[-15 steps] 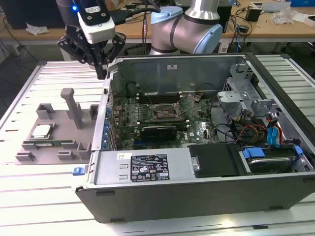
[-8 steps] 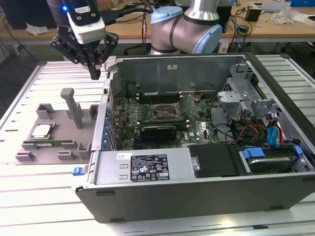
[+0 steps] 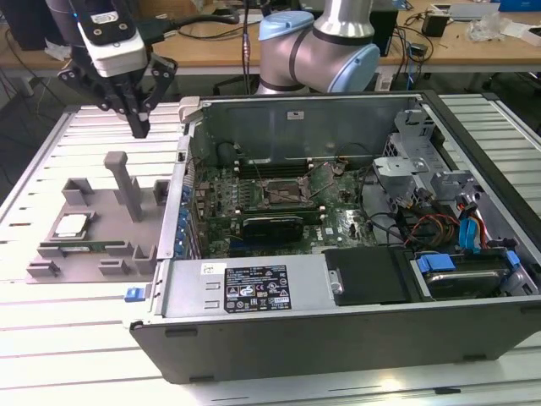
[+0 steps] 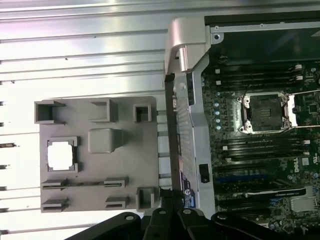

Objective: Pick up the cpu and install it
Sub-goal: 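Reach for the cpu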

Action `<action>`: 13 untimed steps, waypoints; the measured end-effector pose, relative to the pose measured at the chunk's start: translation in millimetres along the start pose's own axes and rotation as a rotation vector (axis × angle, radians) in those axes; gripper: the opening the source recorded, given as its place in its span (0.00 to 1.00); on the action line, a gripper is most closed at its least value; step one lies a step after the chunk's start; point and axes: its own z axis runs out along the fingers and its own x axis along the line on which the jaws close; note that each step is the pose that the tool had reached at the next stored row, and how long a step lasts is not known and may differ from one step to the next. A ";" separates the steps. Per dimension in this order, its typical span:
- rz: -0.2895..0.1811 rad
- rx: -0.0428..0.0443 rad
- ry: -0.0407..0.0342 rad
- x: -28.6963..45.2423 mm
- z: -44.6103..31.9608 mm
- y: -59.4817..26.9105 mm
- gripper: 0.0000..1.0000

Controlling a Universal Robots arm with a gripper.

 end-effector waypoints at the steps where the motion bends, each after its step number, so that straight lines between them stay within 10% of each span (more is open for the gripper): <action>1: 0.000 -0.0002 -0.0001 1.9 0.0 -0.1 0.11; 13: 0.000 -0.0001 -0.0007 43.7 -1.2 -3.2 0.11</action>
